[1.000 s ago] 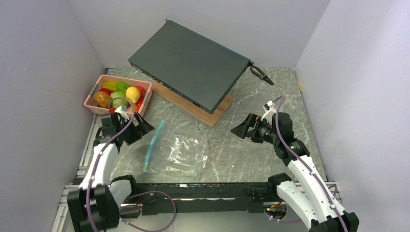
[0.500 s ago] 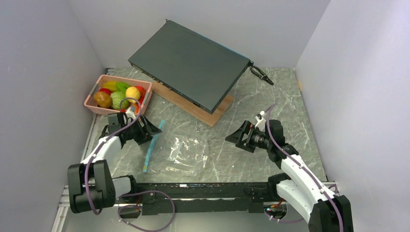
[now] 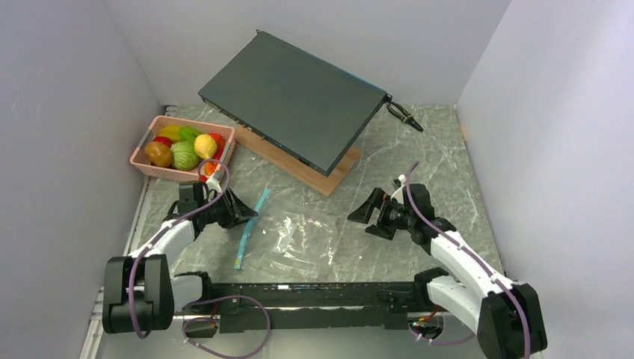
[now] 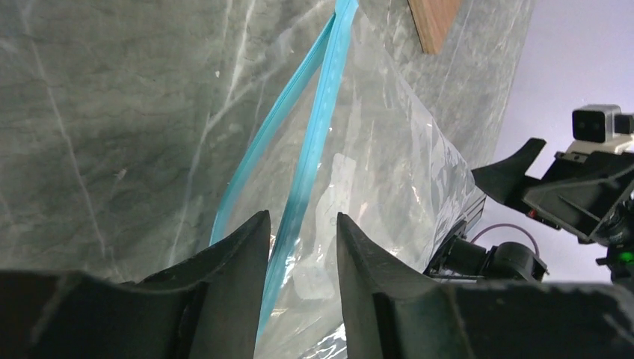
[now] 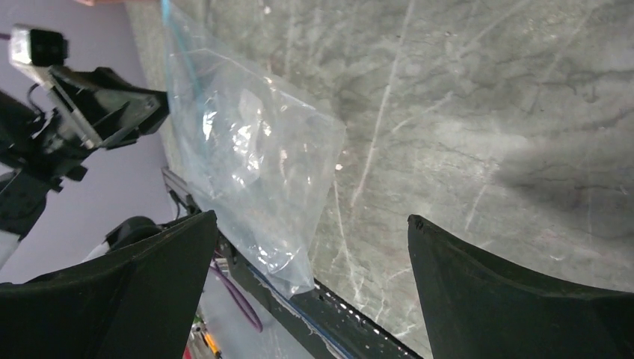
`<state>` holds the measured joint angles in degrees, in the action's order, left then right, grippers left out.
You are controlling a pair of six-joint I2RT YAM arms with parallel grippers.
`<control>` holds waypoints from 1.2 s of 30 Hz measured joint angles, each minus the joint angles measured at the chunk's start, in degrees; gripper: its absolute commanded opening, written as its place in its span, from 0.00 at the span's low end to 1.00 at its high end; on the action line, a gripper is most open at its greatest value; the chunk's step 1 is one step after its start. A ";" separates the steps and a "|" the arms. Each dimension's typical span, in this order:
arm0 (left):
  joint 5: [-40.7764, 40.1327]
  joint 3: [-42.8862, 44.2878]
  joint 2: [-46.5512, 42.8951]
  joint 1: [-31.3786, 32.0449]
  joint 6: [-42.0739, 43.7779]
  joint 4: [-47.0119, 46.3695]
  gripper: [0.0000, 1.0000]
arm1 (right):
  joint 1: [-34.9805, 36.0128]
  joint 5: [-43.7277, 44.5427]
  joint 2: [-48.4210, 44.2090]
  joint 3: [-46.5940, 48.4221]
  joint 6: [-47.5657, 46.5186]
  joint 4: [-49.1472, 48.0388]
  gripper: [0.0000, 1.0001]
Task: Place the food in the zip-top bag and seal the zipper
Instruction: Pick up the zipper food storage bag at the center of the board.
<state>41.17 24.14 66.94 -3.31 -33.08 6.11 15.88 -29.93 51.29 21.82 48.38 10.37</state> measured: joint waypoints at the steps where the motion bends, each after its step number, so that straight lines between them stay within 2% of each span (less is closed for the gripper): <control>1: 0.02 -0.61 -0.44 0.33 -0.66 -0.68 0.38 | 0.33 0.59 1.36 0.59 -0.13 0.66 1.00; 3: 0.37 -1.44 -0.61 0.90 -1.40 -2.34 0.37 | 0.92 1.40 3.69 1.53 -0.09 1.46 1.00; 7: 2.21 -2.54 -0.42 1.66 -3.39 -6.25 0.22 | 2.45 3.15 7.06 2.14 0.96 2.38 1.00; 12: 5.18 -3.28 -0.11 2.01 -5.66 -10.45 0.09 | 6.21 6.93 9.51 3.21 2.32 4.17 1.00; 15: 5.57 -3.23 -2.45 2.38 -6.01 -10.05 0.08 | 8.85 9.42 9.92 4.39 2.89 4.96 1.00; 16: 5.55 -3.21 -4.00 2.49 -5.99 -9.46 0.13 | 9.64 10.25 9.97 4.74 3.06 5.09 1.00; 17: 5.51 -3.02 -5.53 2.58 -5.84 -8.59 0.23 | 10.38 10.91 10.05 5.14 3.15 5.27 1.00; 19: 4.83 -1.68 -9.35 2.69 -5.07 -5.42 0.53 | 11.37 12.13 10.56 5.92 3.23 5.73 1.00; 21: 3.08 0.17 -12.07 2.82 -3.98 -2.27 0.76 | 11.80 13.20 11.23 6.47 3.23 6.05 1.00; 23: 1.31 1.20 -13.18 2.86 -2.32 -0.61 0.90 | 11.85 13.49 11.74 6.54 3.17 6.05 1.00; 25: -0.46 1.40 -12.92 2.86 -1.49 0.20 0.93 | 12.02 13.40 12.31 6.54 3.06 5.97 1.00; 30: -1.03 0.37 -5.07 4.11 -0.52 -1.25 0.81 | 13.92 12.63 13.22 6.51 3.04 4.07 1.00; 32: -1.05 -0.59 -2.54 6.08 -0.74 -2.62 0.71 | 15.21 12.44 13.22 6.49 3.08 3.10 0.96; 36: -1.14 -2.38 -0.46 12.24 -2.43 -6.75 0.48 | 17.55 12.26 14.40 5.51 3.13 -0.44 0.76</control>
<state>40.03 21.76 66.48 8.93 -35.51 -0.64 33.43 -17.67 65.69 27.33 51.51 9.93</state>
